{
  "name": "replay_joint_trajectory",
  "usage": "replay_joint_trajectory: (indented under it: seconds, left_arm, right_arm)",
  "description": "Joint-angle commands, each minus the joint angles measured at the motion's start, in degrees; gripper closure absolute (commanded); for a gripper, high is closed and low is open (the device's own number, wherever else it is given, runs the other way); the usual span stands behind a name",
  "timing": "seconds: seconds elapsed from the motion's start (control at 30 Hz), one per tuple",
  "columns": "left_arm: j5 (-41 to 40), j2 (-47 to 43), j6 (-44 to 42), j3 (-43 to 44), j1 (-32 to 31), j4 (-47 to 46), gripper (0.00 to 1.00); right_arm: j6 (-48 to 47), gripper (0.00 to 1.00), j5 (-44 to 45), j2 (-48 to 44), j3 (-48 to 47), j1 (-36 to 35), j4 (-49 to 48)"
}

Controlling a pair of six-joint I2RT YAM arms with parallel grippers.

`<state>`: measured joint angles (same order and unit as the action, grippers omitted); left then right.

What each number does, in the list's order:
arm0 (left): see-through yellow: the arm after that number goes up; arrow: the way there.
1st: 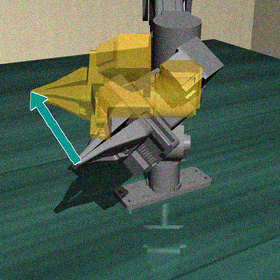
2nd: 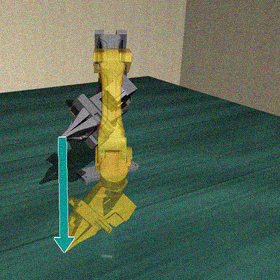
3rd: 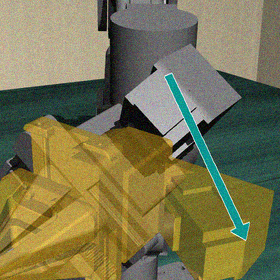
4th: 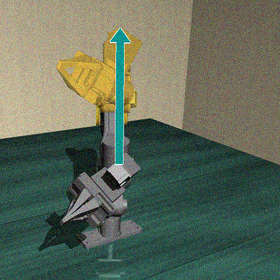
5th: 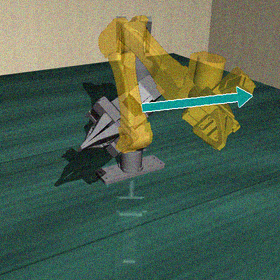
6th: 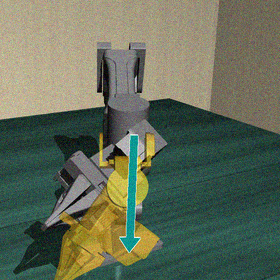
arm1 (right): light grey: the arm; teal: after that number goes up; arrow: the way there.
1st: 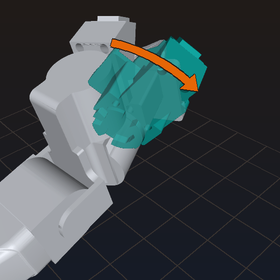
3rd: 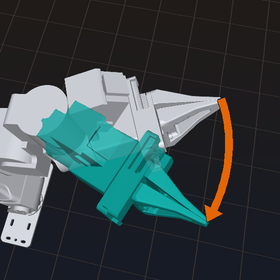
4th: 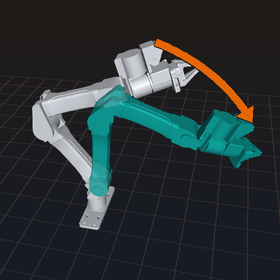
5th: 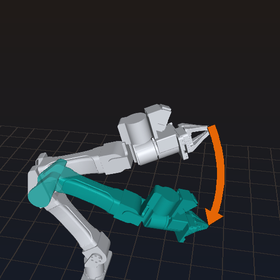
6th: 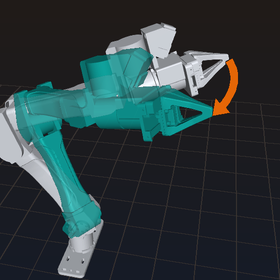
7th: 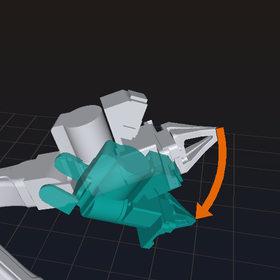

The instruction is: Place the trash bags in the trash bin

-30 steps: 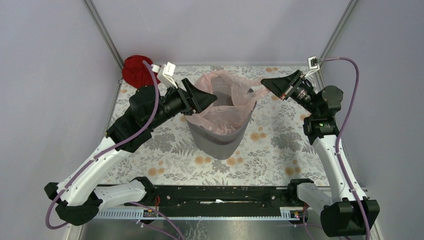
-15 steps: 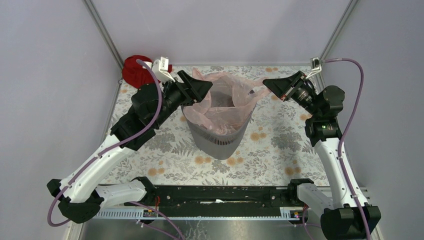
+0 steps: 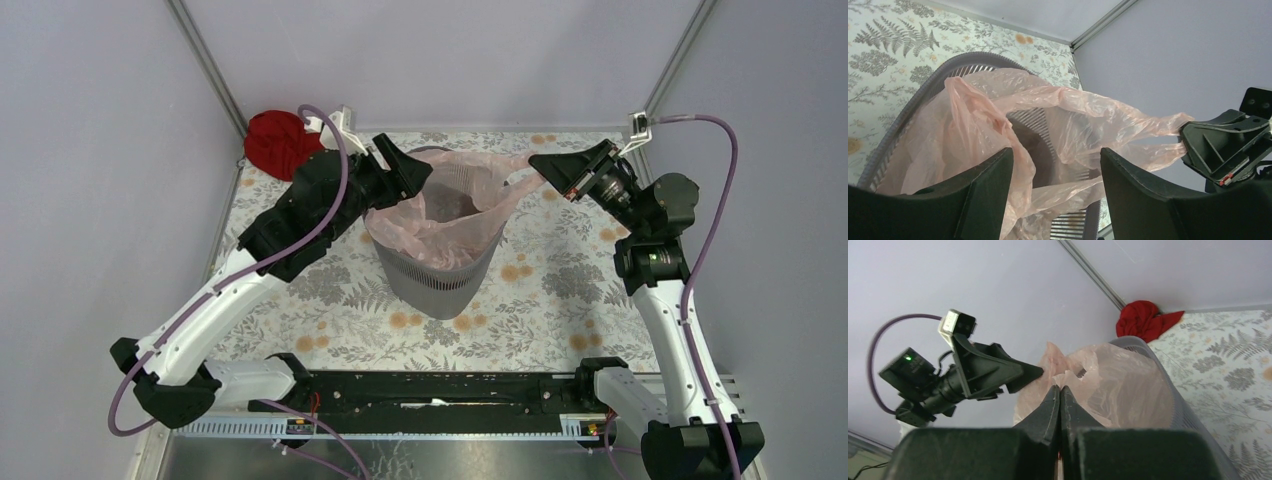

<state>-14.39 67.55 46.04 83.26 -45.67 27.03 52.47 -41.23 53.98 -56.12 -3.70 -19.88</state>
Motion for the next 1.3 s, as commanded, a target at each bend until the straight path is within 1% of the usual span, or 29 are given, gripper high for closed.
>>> replay_joint_trajectory:
  seconds: [0.0,0.1,0.2,0.3,0.4,0.5,0.6,0.7,0.73,0.8,0.87,0.97,1.0,1.1,1.17,1.27]
  left_arm:
    - [-0.79,-3.52,0.94,-0.52,-0.21,-0.27,0.28]
    - [-0.49,-5.75,0.42,-0.95,-0.21,0.32,0.25]
    - [-2.59,-6.94,1.50,-1.58,-0.21,1.79,0.26]
    - [-2.38,-6.81,3.27,-1.79,-0.21,2.31,0.32]
    - [-2.30,-6.32,3.89,-1.37,-0.21,2.80,0.37]
    - [-4.71,-6.85,3.91,-1.30,-0.21,3.90,0.46]
    - [-7.04,-8.16,3.13,-1.93,-0.20,4.37,0.52]
    - [-8.53,-9.68,1.79,-2.88,-0.21,4.38,0.56]
    - [-8.89,-10.20,1.25,-3.31,-0.21,4.03,0.58]
    - [-9.36,-10.48,-0.43,-4.01,-0.21,3.07,0.73]
    - [-8.60,-10.74,-2.35,-4.90,-0.21,0.72,0.82]
    - [-3.09,-10.37,-7.36,-7.53,-0.12,-7.89,1.00]
    - [-0.42,-9.44,-8.69,-7.74,-0.12,-10.87,1.00]
    - [11.48,-3.94,-11.43,-6.75,-0.04,-19.02,1.00]
    - [19.90,1.15,-11.41,-5.43,-0.03,-23.33,1.00]
    - [30.62,4.86,-9.73,-6.36,-0.03,-33.59,1.00]
  right_arm:
    - [6.12,1.00,-2.65,-1.05,-6.09,-0.33,-7.32]
    - [4.34,1.00,-0.27,-3.64,-9.36,-0.25,-4.12]
    - [3.49,1.00,0.93,-5.45,-11.47,-0.31,-1.70]
    - [6.50,1.00,0.12,-5.97,-11.19,-0.32,-4.41]
    - [8.43,1.00,0.59,-6.82,-9.08,-0.32,-6.32]
    - [8.24,1.00,0.62,-7.36,-8.05,-0.29,-5.53]
    - [7.03,1.00,0.50,-7.96,-7.31,-0.32,-3.93]
    - [3.39,1.00,1.44,-8.80,-6.89,-0.31,0.18]
    - [2.06,1.00,2.18,-9.01,-6.59,-0.27,1.95]
    - [0.30,1.00,3.12,-9.19,-5.87,-0.26,3.50]
    - [-1.23,1.00,4.02,-8.91,-5.55,-0.33,5.45]
    - [-6.23,1.00,8.20,-9.38,-6.20,-0.32,11.32]
    - [-8.05,1.00,10.34,-9.72,-6.46,-0.27,13.41]
    - [-11.57,1.00,14.84,-10.89,-6.26,-0.34,17.68]
    - [-12.74,1.00,15.33,-11.14,-5.92,-0.29,18.86]
    - [-13.41,1.00,15.01,-11.03,-5.32,-0.28,20.80]
